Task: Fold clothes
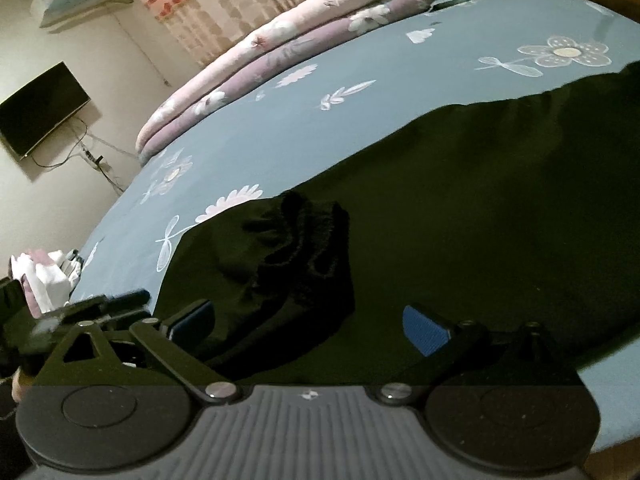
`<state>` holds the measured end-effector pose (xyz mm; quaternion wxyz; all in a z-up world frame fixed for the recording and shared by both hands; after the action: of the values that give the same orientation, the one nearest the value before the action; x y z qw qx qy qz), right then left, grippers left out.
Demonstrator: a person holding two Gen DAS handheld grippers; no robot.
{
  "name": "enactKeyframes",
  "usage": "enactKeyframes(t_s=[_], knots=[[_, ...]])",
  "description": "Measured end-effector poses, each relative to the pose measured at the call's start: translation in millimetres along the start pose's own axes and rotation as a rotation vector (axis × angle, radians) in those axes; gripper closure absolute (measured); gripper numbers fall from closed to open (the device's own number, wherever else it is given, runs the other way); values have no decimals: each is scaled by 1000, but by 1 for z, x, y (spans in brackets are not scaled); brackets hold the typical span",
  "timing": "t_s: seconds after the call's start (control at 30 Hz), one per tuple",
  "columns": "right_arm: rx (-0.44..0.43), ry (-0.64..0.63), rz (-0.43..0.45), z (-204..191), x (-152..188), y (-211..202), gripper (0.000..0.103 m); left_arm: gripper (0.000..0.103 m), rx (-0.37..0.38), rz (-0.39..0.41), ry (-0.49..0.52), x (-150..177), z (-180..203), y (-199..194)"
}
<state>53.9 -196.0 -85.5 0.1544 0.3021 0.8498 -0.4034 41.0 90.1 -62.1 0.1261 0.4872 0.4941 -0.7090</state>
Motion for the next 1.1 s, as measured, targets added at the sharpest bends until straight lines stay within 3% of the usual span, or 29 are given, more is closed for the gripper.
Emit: enactKeyframes(t_s=[0.07, 0.2, 0.27, 0.4, 0.57, 0.73, 0.9, 1.1], knots=[[-5, -5, -5, -3, 0, 3, 1, 48, 37, -26, 42, 6, 10, 9], [1, -13, -15, -5, 1, 6, 1, 48, 23, -120, 6, 23, 7, 18], [0, -17, -27, -6, 0, 7, 1, 48, 62, -117, -30, 20, 0, 10], [-12, -60, -21, -15, -7, 8, 1, 46, 44, -22, -95, -3, -26, 2], [-21, -135, -18, -33, -21, 18, 0, 46, 13, 35, -182, -25, -74, 33], [-8, -154, -55, -34, -36, 37, 0, 50, -27, -39, -299, -14, -114, 64], [34, -145, -89, -30, -65, 46, 0, 51, -13, -64, -322, -29, -123, 53], [82, -177, -84, -40, -105, 56, 0, 50, 140, -48, -251, -68, -89, 66]])
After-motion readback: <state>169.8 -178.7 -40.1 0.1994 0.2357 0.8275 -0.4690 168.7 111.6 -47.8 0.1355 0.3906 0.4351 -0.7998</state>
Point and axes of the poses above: each gripper's, at about its wrist camera, not at the fingertips, and y roughly the way its jaws point, z to its right, x to its underside, the point moved 1 cm from there along y, roughly the way its jaws point, and after that the axes turned 11 degrees about y, right-handed, at the moved point
